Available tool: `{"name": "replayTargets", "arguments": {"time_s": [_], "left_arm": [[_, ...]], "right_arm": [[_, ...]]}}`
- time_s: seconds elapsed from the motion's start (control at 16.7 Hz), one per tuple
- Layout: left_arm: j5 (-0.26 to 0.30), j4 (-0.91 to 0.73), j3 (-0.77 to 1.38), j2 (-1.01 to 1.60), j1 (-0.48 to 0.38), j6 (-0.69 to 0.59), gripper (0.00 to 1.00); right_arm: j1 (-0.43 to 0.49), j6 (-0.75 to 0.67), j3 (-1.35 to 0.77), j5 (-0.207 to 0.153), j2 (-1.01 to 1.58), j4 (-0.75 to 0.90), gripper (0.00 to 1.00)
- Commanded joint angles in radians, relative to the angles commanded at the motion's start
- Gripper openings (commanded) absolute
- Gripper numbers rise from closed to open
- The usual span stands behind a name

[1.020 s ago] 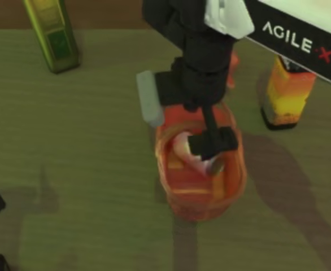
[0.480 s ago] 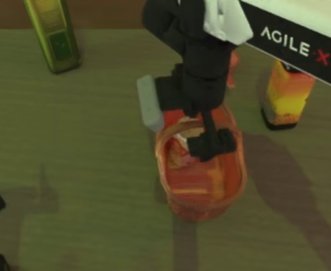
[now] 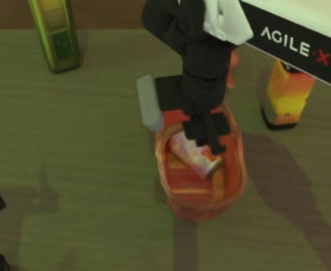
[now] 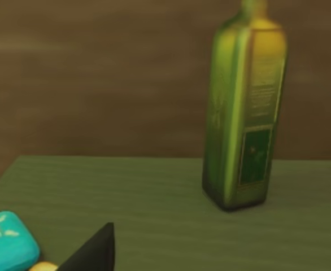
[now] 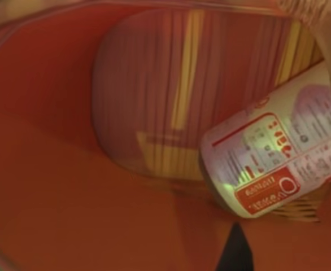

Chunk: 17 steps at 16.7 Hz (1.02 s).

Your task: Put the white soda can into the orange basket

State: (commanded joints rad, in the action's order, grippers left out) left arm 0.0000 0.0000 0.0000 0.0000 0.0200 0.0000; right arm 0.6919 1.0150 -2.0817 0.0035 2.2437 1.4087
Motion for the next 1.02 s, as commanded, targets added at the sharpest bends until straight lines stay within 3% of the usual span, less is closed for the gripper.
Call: {"name": "replayTargets", "arguments": {"time_s": [0.12, 0.18, 1.02], "left_arm": [[0.0, 0.0, 0.0, 0.0, 0.0, 0.0, 1.0], [0.0, 0.0, 0.0, 0.0, 0.0, 0.0, 1.0], [0.0, 0.0, 0.0, 0.0, 0.0, 0.0, 1.0]], "right_arm": [[0.0, 0.0, 0.0, 0.0, 0.0, 0.0, 0.02], [0.0, 0.0, 0.0, 0.0, 0.0, 0.0, 0.0], [0.0, 0.0, 0.0, 0.0, 0.0, 0.0, 0.0]]}}
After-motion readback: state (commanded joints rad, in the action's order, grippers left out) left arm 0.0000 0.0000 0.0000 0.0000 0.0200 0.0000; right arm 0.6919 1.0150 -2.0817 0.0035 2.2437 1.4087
